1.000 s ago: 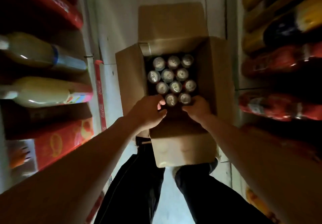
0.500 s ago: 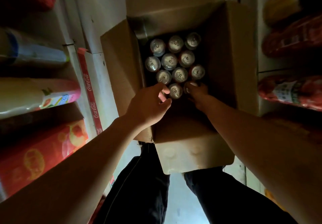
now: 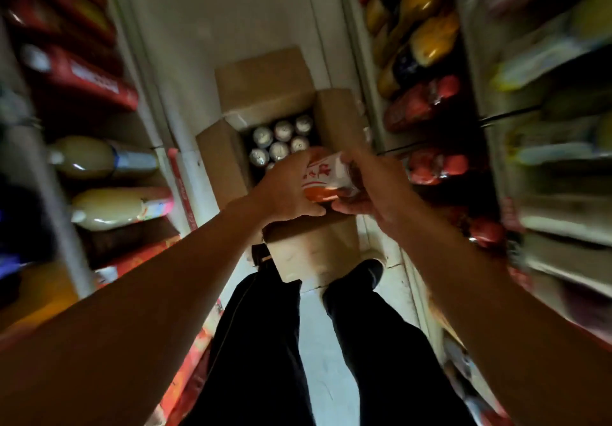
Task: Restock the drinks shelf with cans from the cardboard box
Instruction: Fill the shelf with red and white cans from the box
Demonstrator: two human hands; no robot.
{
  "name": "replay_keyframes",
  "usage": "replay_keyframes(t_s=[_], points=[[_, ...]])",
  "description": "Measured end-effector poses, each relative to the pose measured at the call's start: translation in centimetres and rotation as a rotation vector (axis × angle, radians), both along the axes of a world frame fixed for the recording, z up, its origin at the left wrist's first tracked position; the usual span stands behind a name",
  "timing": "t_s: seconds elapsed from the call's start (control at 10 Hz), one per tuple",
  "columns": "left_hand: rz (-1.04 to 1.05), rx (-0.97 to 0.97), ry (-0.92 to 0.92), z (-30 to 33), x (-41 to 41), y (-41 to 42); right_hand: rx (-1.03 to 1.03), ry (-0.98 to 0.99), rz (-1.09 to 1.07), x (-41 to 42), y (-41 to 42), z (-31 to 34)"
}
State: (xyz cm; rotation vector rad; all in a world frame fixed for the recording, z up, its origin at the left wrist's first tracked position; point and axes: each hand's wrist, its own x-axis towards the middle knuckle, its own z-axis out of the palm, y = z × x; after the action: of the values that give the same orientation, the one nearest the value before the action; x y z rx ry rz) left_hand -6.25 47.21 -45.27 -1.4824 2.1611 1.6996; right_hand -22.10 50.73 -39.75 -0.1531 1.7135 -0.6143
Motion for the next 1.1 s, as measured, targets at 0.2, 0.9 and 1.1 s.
replay_keyframes(t_s=[0.2,0.9,1.1], points=[[0.021,-0.169,0.23,23.4,-7.1,-1.3,-0.337,0.151,0.12,-5.2,2.1,27.7],[-0.555,-0.53,0.695,56.6,-29.2,10.9,-0.717,1.112,-0.468,-20.0,21.0,54.9],[-0.447,-0.508,0.543,53.5,-33.1,11.1,-0.551,1.01,-0.508,-22.6,20.8,50.2]])
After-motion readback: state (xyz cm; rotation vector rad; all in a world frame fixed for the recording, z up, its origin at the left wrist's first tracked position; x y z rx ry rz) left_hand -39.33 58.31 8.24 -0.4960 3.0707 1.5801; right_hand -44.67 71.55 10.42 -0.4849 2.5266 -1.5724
